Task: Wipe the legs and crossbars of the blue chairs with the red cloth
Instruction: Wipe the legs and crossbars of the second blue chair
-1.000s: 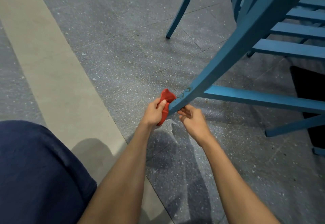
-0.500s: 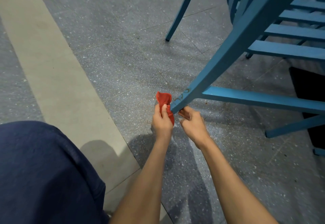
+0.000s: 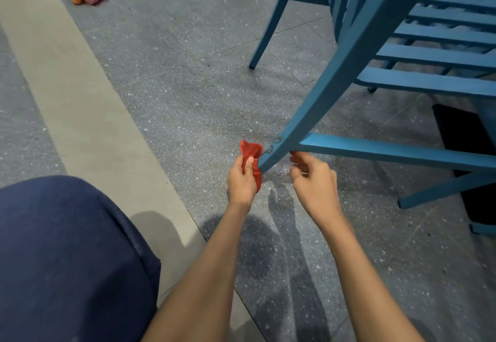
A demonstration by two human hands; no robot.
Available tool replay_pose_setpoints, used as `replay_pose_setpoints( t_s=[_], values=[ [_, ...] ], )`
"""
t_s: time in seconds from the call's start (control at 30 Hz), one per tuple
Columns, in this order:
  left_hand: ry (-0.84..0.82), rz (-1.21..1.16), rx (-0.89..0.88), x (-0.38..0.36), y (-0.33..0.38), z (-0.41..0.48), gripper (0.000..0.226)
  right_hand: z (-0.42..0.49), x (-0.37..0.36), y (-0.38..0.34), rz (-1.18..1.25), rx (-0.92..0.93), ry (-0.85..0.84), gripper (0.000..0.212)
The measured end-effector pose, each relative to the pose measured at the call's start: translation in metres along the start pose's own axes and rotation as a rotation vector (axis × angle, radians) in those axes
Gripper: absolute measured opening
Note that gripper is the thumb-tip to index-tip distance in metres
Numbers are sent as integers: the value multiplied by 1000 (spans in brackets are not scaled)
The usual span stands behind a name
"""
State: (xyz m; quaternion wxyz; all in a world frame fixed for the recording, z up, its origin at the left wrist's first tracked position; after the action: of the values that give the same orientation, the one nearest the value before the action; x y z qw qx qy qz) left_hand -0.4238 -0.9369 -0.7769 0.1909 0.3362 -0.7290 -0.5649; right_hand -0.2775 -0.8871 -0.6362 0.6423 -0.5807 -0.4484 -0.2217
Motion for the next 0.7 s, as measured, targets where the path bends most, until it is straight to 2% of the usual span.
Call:
replay_pose_setpoints(
  t_s=[0.1,0.17,0.23,0.27,0.3,0.37,0.47,0.57,0.7],
  values=[
    [3,-90,-92,-10,27,-13,19,-6,15,-2,7,-63,142,23],
    [25,-151,-152,-15,41,-25,16,-16,36,-10,3,-31,337,14],
    [57,-179,-180,-16,47,-32,16,-28,58,-23,-43,81,549,17],
    [62,-181,-178,-17,46,-33,19,-28,64,-26,-66,128,596,25],
    [56,-179,-171,-17,44,-33,23,-24,65,-27,-94,163,584,34],
    [25,-152,-144,-16,36,-31,28,-9,56,-27,-158,233,448,44],
    [-58,-93,-80,-13,25,-21,23,2,44,-28,-243,344,307,36],
    [-106,-95,11,-12,22,-11,25,8,46,-27,-244,364,294,30],
    [-82,-128,-77,-21,46,-20,28,10,46,-28,-256,362,307,29]
  ],
)
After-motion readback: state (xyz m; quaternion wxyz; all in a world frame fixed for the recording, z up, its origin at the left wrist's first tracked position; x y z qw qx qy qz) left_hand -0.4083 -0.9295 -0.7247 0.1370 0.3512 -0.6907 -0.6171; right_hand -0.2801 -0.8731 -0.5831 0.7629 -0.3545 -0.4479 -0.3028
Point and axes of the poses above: each hand's wrist, its own z-axis towards the middle knuckle, its own x-axis out of the back of the hand, y = z × x, the point moved 10 cm from there along z, towards the middle knuckle, and after that the axes turned 13 degrees about -z, right-handed, at the moved point
